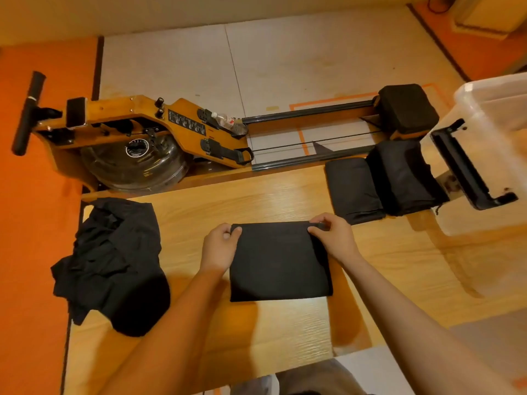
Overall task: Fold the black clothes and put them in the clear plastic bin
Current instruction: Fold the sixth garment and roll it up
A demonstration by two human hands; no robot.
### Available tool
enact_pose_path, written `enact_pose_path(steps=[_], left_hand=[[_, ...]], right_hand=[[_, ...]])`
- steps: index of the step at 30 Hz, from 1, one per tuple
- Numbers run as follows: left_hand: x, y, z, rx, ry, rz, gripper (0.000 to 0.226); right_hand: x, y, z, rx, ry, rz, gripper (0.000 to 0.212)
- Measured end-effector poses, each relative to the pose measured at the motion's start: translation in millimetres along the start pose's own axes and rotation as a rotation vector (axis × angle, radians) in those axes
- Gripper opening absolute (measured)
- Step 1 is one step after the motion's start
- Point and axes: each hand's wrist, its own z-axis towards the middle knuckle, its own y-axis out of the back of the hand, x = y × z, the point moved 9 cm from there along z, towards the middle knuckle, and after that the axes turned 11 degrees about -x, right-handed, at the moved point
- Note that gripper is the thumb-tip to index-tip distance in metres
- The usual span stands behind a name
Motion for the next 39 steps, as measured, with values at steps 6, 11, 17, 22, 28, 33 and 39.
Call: enact_pose_path(steps=[6,11,17,22,28,33,39], left_hand=[[-40,31,-27,-0.371,-0.288,0.375,0.035],[-39,-29,-80,-0.228,-0.636,0.497,0.056],[-15,-50,-78,-0.105,-0.649,0.601,0.062],[-15,-55,-73,-0.065,-0.726,0.697,0.065],[-38,-64,-42,0.239,-1.218,0.981,0.066],[-61,-37,-34,0.004,-1.137,1.017,0.062],[-10,-58,-116,-0.102,-0.561,0.769,0.063]], right_hand=[[40,16,-33,-0.373,0.336,-0.276,0.029],[52,-73,-84,-0.008,0.808,-0.507,0.058],[17,-81,-62,0.118,0.794,-0.700,0.053],[-1,-61,-50,0.041,0.563,-0.736,0.057],[-19,-54,-96,-0.095,0.285,-0.642,0.069],[-10,-46,-124,-0.030,0.310,-0.586,0.077],[37,-78,-88,0.070,0.792,-0.635,0.054]])
